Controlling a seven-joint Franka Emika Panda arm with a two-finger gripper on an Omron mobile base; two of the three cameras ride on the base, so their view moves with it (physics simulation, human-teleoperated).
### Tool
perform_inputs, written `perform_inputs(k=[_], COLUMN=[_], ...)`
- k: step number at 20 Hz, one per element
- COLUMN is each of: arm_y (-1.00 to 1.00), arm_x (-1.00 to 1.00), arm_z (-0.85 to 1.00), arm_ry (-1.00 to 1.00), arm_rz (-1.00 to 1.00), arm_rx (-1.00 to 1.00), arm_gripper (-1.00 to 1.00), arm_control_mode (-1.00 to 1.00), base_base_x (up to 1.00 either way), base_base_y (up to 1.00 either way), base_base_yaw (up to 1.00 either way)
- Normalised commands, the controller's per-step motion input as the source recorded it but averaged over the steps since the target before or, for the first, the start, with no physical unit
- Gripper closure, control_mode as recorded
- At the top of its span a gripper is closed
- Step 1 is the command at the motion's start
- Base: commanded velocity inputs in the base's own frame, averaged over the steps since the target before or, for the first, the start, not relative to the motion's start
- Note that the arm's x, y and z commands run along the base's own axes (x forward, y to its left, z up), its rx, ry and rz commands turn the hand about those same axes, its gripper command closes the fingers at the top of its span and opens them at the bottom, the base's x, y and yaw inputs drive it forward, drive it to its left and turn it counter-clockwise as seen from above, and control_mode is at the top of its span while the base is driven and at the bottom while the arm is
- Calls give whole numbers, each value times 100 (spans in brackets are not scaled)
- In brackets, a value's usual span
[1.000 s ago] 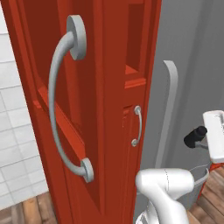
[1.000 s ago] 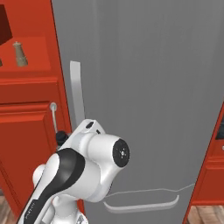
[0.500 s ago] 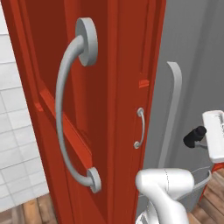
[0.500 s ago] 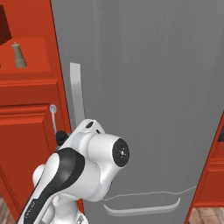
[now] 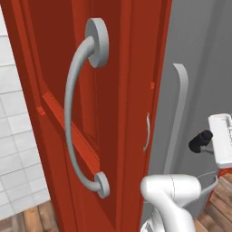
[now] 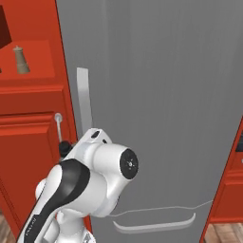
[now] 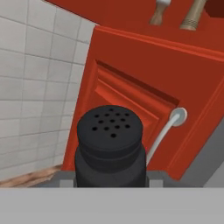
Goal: There are various items on the counter. Only move the condiments/shakers into the cabinet.
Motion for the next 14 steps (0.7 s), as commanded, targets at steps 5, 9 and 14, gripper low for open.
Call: perform_inputs(k=[5,9,14], arm_y=[70,77,55], arm_x=[12,38,42], arm_z=[57,72,49], arm_ry=[-2,-1,3], arm_rz=[-2,-7,-10], arm_rx=[-6,-4,0], arm_gripper=[100,100,100], arm_control_mode=[-100,-100,-100], base_base_x=[0,0,0], base_base_y=[0,0,0], base_base_yaw=[0,0,0])
